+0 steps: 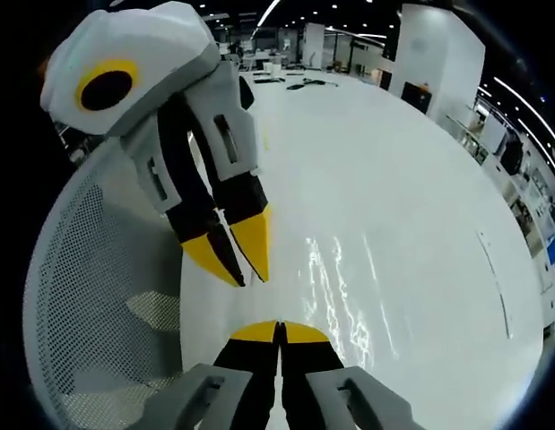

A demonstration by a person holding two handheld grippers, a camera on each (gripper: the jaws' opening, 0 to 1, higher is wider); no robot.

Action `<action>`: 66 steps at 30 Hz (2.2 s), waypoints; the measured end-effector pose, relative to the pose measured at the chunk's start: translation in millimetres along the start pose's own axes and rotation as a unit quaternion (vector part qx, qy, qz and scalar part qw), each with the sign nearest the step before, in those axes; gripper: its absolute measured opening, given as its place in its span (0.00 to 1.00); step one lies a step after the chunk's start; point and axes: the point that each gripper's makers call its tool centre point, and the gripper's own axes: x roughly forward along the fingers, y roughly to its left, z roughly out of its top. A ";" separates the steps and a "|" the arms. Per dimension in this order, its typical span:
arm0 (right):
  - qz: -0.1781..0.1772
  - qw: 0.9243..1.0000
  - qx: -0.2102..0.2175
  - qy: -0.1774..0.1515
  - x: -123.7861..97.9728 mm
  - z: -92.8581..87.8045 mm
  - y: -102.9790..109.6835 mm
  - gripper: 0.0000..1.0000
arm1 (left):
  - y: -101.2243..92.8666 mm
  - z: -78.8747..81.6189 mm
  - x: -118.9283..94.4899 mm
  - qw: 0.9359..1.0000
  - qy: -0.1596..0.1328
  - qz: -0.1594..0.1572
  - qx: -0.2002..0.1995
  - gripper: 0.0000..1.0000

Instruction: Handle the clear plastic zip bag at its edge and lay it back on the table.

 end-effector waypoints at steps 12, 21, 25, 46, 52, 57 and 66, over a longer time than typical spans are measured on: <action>-0.036 0.999 -0.020 -0.020 -7.9 10.3 -15.7 0.00 | 4.6 -6.5 0.0 1.000 0.007 0.002 -0.008 0.00; -0.067 0.996 -0.040 -0.033 -15.4 18.3 -25.0 0.00 | 6.6 -6.2 -1.1 1.000 0.008 0.005 -0.010 0.00; -0.084 0.994 -0.053 -0.039 -19.7 23.2 -30.7 0.00 | 8.8 -6.4 -2.4 1.000 0.009 0.009 -0.010 0.00; -0.184 0.972 -0.118 -0.082 -52.1 55.5 -57.1 0.00 | 27.0 1.9 -16.5 0.999 0.009 0.041 -0.027 0.00; -0.207 0.966 -0.127 -0.091 -60.7 62.9 -63.6 0.00 | 28.8 4.3 -19.6 0.998 0.009 0.044 -0.039 0.00; -0.224 0.961 -0.127 -0.099 -68.4 68.8 -70.2 0.00 | 33.8 7.2 -22.4 0.998 0.008 0.053 -0.041 0.00; -0.251 0.951 -0.140 -0.111 -80.9 80.0 -77.3 0.00 | 44.2 8.7 -26.6 0.997 0.009 0.074 -0.036 0.00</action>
